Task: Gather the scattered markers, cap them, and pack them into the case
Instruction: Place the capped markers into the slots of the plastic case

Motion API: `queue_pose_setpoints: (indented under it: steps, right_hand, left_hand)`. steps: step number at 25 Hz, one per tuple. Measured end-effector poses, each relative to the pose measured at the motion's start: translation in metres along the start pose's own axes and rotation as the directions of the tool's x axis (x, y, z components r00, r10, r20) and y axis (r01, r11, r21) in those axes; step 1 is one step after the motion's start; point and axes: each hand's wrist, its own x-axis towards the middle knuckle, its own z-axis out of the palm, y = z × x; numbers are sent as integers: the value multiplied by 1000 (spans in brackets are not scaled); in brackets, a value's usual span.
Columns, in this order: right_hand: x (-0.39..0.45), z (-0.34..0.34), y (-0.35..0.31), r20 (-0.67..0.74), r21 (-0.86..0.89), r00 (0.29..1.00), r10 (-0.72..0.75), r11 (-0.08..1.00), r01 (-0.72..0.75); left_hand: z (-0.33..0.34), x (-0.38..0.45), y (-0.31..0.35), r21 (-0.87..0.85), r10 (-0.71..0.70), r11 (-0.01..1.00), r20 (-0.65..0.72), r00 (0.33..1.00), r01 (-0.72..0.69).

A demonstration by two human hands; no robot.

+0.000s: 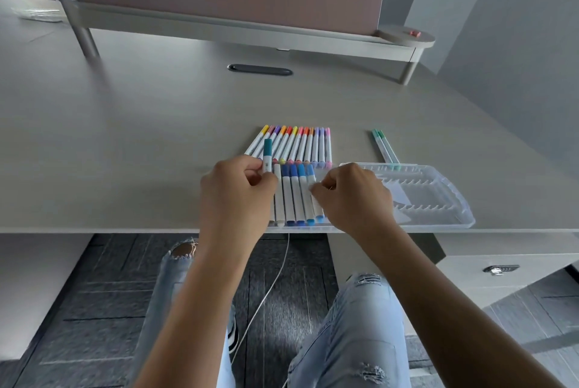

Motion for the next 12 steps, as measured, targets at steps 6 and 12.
queue_pose_setpoints:
  steps: [6, 12]
  right_hand:
    - [4, 3, 15, 10, 153, 1000, -29, 988, 27]
    - [4, 7, 25, 11, 265, 998, -65, 962, 60]
  left_hand:
    - [14, -5, 3, 0, 37, 999, 44, 998, -37]
    - [26, -7, 10, 55, 21, 998, 68, 997, -24]
